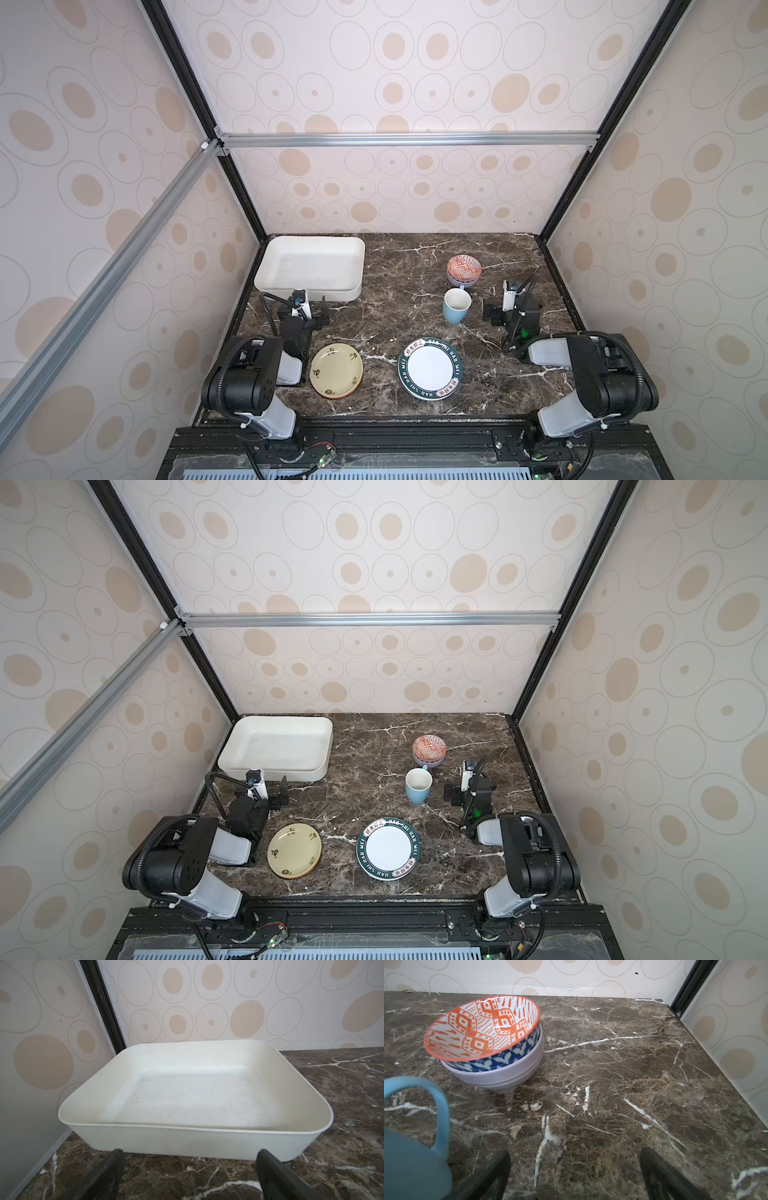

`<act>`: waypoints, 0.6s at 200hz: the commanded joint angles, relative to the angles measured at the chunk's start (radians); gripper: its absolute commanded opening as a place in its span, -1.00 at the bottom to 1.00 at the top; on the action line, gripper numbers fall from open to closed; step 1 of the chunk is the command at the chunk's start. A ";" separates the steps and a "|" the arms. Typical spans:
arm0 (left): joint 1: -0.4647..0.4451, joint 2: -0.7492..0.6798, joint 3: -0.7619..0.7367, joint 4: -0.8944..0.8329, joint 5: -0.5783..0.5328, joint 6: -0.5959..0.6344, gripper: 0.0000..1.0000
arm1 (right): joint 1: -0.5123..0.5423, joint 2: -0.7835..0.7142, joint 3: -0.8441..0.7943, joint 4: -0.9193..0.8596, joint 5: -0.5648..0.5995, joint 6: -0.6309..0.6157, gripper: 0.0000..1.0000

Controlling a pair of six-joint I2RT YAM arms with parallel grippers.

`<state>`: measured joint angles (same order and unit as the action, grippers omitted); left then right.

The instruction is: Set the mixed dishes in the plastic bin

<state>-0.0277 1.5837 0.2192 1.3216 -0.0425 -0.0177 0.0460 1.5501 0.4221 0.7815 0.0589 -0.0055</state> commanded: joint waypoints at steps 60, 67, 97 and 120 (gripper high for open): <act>0.006 -0.005 0.010 0.024 0.005 0.016 0.98 | -0.005 -0.016 0.003 0.000 -0.003 -0.011 0.99; 0.006 -0.005 0.011 0.021 0.006 0.015 0.98 | -0.005 -0.013 0.003 0.002 -0.004 -0.011 0.99; 0.007 -0.004 0.014 0.018 0.007 0.015 0.98 | -0.005 -0.010 0.007 0.000 0.002 -0.007 0.99; 0.008 -0.005 0.012 0.020 0.007 0.015 0.98 | -0.005 -0.014 0.007 -0.001 0.001 -0.007 0.99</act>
<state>-0.0277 1.5837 0.2192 1.3216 -0.0425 -0.0177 0.0460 1.5501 0.4221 0.7811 0.0593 -0.0055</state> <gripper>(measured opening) 0.990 0.997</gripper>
